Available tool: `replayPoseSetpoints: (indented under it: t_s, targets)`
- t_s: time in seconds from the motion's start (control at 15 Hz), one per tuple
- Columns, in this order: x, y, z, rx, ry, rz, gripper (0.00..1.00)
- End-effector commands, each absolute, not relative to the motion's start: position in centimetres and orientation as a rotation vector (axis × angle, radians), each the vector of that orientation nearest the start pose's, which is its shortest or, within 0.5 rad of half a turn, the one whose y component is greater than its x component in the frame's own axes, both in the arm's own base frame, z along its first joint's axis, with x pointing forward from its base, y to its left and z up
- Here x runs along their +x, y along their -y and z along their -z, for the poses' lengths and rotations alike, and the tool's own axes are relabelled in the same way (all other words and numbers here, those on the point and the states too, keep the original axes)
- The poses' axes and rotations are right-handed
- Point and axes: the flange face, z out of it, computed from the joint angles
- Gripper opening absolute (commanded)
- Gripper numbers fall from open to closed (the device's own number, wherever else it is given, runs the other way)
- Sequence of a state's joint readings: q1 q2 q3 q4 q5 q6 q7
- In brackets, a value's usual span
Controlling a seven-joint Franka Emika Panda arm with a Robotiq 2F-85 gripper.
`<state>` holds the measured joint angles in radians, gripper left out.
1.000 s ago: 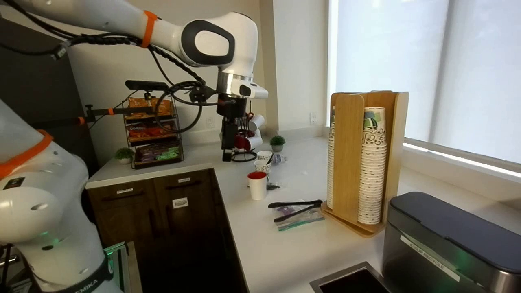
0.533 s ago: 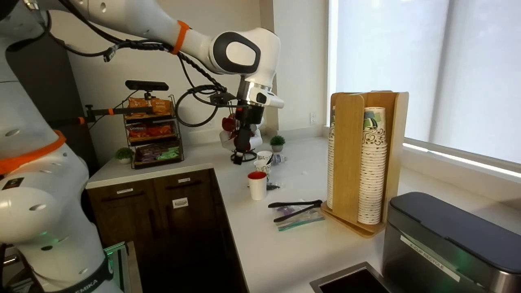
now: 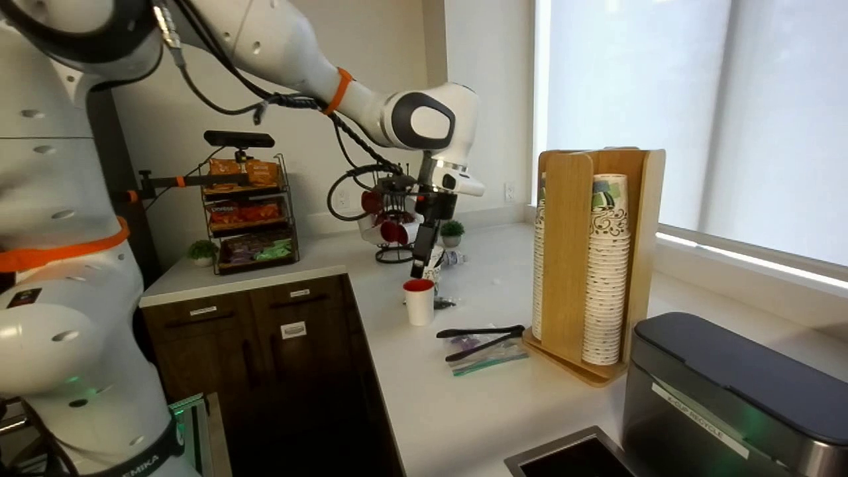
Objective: Put the black tongs in the paper cup on the right
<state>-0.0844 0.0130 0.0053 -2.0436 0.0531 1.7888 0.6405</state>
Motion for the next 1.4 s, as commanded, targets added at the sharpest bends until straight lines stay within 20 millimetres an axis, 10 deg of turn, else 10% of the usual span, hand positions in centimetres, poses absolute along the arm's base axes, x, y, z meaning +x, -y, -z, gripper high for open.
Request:
replayPoseSetpoints:
  t_s: [0.0,0.4,0.93,1.33]
  targets:
    - [59.2,1.9,-36.8,-2.925,-1.331,-0.376,1.0]
    - [60.6,1.7,-35.3,-2.914,-1.298,-0.425,1.0]
    - [57.4,3.9,-30.3,-2.905,-0.828,0.098,1.0]
    - [58.2,4.8,-29.1,-2.883,-0.904,0.016,1.0]
